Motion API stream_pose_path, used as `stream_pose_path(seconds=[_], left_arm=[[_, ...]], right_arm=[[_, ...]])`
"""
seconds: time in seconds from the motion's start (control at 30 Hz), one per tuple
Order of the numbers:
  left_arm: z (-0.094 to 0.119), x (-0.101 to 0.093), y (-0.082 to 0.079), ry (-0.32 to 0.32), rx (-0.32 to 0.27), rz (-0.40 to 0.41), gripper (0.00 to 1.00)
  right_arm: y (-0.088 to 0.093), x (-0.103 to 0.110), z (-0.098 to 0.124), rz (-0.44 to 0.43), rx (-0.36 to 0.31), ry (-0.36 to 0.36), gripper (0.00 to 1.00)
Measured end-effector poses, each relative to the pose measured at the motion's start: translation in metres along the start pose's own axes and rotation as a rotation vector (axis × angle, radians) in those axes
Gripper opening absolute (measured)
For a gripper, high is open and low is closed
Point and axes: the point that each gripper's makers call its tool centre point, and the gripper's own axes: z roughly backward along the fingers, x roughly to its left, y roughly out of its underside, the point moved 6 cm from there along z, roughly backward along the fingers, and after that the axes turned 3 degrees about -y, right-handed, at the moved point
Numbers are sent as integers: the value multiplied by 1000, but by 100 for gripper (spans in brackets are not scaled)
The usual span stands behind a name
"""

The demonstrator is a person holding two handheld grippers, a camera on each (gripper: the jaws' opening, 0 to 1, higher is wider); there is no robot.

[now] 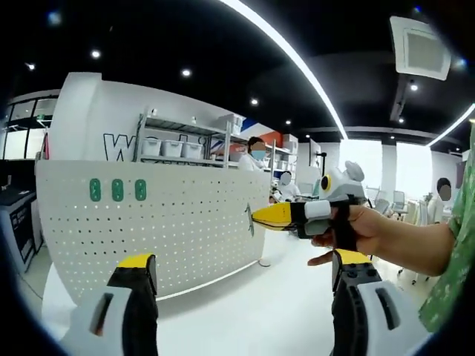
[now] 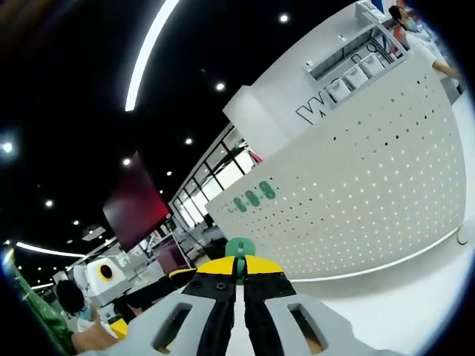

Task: Insert the hook assembly into the mounting plate slot until the hook locks in place.

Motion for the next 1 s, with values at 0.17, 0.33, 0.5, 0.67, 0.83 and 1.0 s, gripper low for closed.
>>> stream_pose_path(seconds=[0.17, 0.33, 0.5, 0.67, 0.83, 1.0], left_arm=[[14, 15, 1, -4, -10, 31, 100], [28, 31, -2, -27, -15, 30, 100], [35, 40, -5, -24, -18, 34, 99], [38, 48, -6, -7, -21, 43, 98], [38, 53, -5, 11, -18, 45, 97], [35, 54, -4, 34, -18, 54, 96]], right_arm=[[-1, -1, -6, 10, -14, 11, 1], [-3, 0, -17, 40, -23, 23, 1], [-7, -1, -28, 87, -45, 55, 1], [-20, 5, -43, 270, -56, 125, 1], [-31, 11, -60, 450, -74, 204, 1], [-39, 17, -76, 600, -83, 287, 1]])
